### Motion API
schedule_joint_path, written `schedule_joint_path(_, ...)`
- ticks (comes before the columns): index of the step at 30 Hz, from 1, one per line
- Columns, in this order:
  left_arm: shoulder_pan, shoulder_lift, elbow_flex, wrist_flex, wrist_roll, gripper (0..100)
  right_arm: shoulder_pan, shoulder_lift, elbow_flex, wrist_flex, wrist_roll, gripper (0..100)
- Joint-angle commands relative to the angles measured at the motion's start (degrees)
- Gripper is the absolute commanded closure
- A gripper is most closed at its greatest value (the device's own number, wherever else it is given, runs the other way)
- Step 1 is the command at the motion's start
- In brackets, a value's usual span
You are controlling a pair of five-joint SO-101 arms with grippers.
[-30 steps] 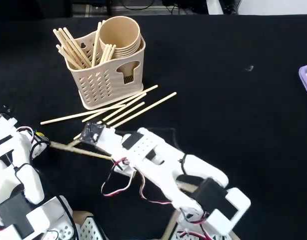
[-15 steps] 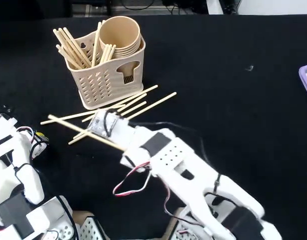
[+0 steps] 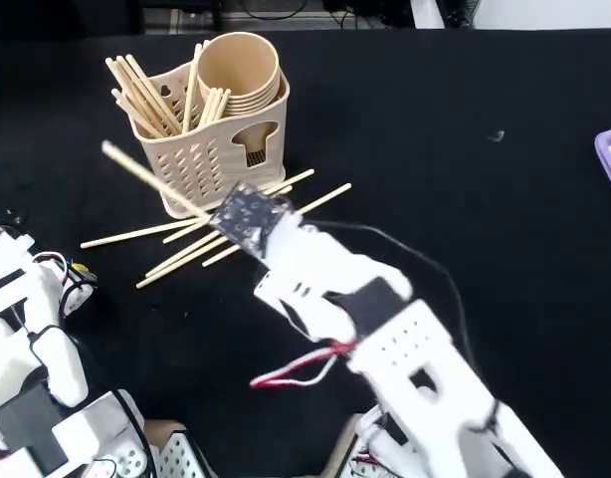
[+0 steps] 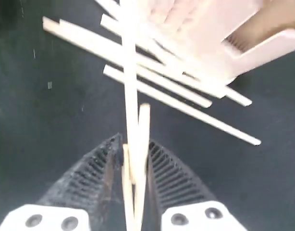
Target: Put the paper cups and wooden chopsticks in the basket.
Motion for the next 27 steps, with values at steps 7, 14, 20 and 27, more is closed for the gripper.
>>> schedule_joint_path(7, -0.8, 0.1, -1.7, -0.5, -0.5, 76, 0.8, -9.9, -8.9, -1.4, -8.4, 98.8)
schedule_joint_path(14, -0.8, 0.1, -1.7, -0.5, -0.5, 76, 0.8, -9.8, -11.5, -12.6, -14.2, 98.8)
schedule_joint_path(20, -0.8, 0.1, -1.7, -0.5, -0.5, 76, 0.8, -9.7, -14.3, -24.8, -17.3, 98.8)
schedule_joint_path(27, -0.8, 0.1, -1.7, -0.5, -0.5, 76, 0.9, -6.5, -14.5, -48.2, -20.0, 98.8)
